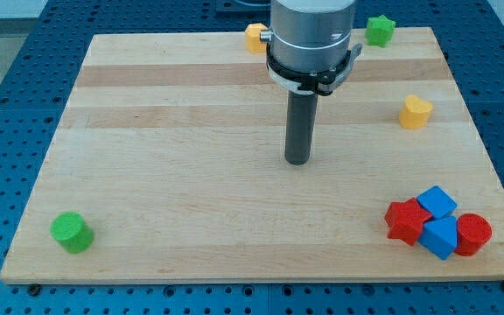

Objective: Move the arm towards the top right of the green star

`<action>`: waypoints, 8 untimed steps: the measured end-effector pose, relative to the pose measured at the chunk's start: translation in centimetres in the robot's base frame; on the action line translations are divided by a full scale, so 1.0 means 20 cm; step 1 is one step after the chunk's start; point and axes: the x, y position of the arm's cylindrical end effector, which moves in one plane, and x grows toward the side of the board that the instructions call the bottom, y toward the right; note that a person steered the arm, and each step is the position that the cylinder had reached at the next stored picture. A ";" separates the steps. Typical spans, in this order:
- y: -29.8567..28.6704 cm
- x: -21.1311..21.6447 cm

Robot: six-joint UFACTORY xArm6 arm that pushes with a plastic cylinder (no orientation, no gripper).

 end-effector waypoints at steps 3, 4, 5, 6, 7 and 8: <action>-0.05 0.00; -0.07 0.00; -0.07 0.00; -0.06 0.01; 0.07 0.01; 0.24 0.01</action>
